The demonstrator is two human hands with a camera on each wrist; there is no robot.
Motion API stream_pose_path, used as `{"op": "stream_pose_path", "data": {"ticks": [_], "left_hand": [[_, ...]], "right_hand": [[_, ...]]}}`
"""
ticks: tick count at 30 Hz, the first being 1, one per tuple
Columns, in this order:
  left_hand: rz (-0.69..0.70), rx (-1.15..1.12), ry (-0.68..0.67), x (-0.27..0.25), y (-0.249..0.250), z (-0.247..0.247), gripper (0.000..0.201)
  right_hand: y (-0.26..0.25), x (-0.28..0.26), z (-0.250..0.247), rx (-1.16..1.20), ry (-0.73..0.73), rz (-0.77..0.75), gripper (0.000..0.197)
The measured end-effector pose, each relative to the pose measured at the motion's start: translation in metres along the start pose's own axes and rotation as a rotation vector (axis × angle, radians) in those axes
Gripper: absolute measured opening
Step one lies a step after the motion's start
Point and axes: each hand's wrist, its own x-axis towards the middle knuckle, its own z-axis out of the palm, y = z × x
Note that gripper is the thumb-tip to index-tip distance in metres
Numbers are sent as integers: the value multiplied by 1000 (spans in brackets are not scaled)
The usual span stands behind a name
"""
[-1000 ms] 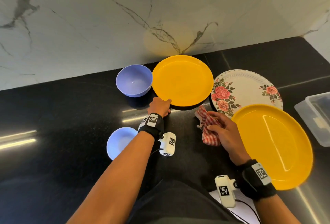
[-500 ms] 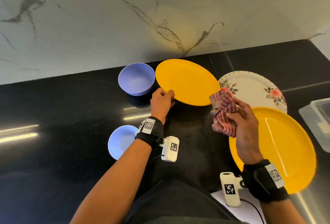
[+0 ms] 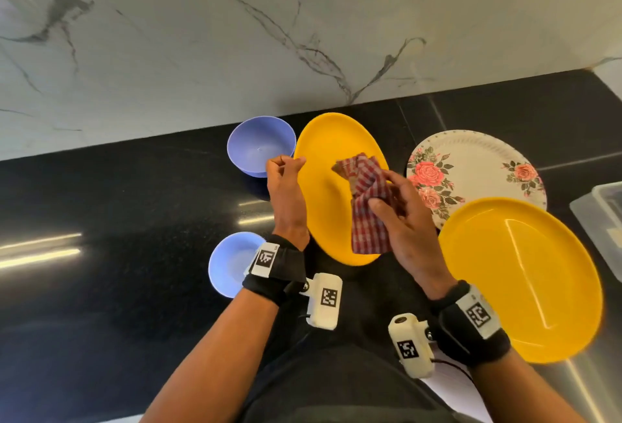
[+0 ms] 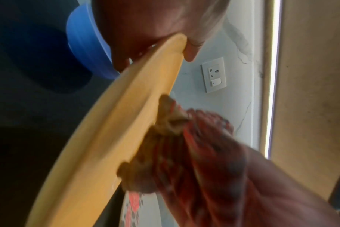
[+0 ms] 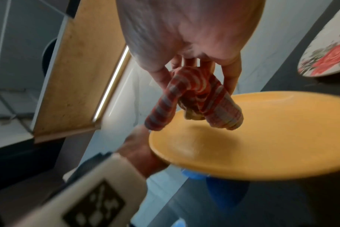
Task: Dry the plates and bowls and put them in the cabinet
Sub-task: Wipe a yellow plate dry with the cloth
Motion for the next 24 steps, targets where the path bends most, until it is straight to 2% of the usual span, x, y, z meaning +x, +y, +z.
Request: {"op": "stream_pose_path", "data": {"ticks": [2,4,6,10,12,16,19,22,24], "left_hand": [[-56,-71,-13,-7,-4,6,5],[-100,-183,-69,-13,-8,11,8],[-138,-237,-123,-15,-13,13,26],[-266,-195,-187,-16,-21,6,71],[-288,-166,-217,-17,-22,5,80],[-273,-192,-221,-20,-19,5,56],[-267,-191,-219,-22,-18,2,58],[-278,-192,-219,-18,-16,-4,68],[-236,-185,-194,-13,-12,-10,58]], "right_hand": [[1,-3,15,-82,-62,-29,41],[2,-5,28,-193,-114,-88,46],[7,-5,36,-270,-160,-146,52],[15,-3,44,-321,-230,-170,60],[17,-1,46,-366,-281,-142,58],[26,0,43,-423,-383,-25,52],[38,-3,36,-469,-422,-45,54],[54,-8,23,-480,-437,-6,54],[69,-10,12,-507,-423,54,55]]}}
